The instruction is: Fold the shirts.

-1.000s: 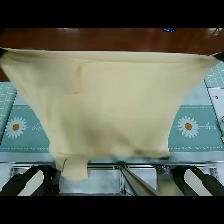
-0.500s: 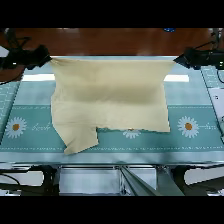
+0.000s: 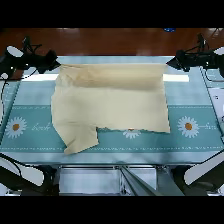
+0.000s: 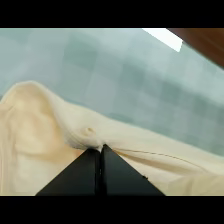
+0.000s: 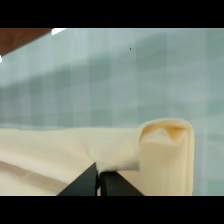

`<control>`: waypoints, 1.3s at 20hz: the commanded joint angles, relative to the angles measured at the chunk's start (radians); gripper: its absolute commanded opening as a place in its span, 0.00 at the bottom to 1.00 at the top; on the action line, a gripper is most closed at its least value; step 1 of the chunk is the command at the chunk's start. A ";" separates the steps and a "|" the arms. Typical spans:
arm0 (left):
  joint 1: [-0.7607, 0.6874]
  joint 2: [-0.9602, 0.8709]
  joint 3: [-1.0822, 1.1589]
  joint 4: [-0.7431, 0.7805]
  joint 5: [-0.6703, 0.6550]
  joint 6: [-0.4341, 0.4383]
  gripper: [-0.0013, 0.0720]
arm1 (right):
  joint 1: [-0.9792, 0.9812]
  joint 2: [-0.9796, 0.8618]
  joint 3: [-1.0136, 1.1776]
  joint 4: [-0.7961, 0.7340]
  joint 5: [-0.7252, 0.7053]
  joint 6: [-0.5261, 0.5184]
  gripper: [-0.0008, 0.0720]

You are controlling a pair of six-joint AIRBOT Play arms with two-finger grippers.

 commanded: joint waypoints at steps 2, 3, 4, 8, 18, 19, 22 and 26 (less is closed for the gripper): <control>0.027 -0.026 0.005 0.033 -0.323 0.128 0.04 | -0.006 -0.011 0.003 -0.240 0.259 0.025 0.05; 0.026 -0.036 0.004 0.043 -0.368 0.127 0.04 | 0.002 -0.011 -0.009 -0.298 0.281 0.038 0.05; 0.025 -0.047 0.000 0.046 -0.398 0.127 0.04 | 0.010 -0.011 -0.027 -0.335 0.285 0.052 0.05; 0.026 -0.067 -0.006 0.046 -0.444 0.126 0.04 | 0.027 -0.011 -0.108 -0.336 0.253 0.056 0.05; 0.135 0.028 -0.008 0.161 -0.689 0.029 0.71 | -0.061 0.191 -0.114 -0.431 0.338 0.161 0.57; 0.147 0.077 -0.021 0.209 -0.682 0.033 0.71 | -0.079 0.251 -0.149 -0.452 0.313 0.161 0.57; 0.206 0.277 -0.204 0.306 -0.598 0.058 0.71 | -0.135 0.470 -0.404 -0.452 0.157 0.159 0.57; 0.385 0.563 -0.692 0.176 -0.436 0.127 0.71 | -0.183 0.780 -0.893 -0.332 -0.071 0.071 0.57</control>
